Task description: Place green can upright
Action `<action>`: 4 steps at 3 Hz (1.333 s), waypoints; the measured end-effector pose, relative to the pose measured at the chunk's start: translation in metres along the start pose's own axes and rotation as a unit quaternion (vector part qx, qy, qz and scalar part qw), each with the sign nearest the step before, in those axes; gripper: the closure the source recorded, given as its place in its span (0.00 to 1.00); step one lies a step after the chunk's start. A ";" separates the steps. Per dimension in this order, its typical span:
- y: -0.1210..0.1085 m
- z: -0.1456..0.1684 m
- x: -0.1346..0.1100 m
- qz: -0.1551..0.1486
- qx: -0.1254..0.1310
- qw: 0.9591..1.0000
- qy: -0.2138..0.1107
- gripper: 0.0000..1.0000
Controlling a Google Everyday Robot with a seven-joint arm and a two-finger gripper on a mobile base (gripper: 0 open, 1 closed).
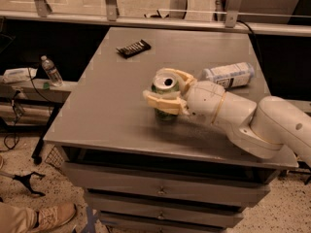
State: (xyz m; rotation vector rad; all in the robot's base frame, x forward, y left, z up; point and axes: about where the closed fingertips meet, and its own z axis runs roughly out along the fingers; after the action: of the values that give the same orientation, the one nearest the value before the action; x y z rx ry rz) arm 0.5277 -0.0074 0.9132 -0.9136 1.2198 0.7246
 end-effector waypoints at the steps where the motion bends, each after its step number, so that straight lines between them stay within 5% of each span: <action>1: -0.003 -0.004 0.005 0.015 0.017 1.000 -0.003 1.00; 4: 0.001 0.001 0.002 0.012 0.011 1.000 -0.004 0.36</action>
Offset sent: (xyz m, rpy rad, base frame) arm 0.0018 -0.0047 -0.0041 0.0227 0.0200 -0.0255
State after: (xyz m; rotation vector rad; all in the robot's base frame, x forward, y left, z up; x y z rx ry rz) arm 0.5282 -0.0061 0.9113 -0.8785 1.2314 0.7334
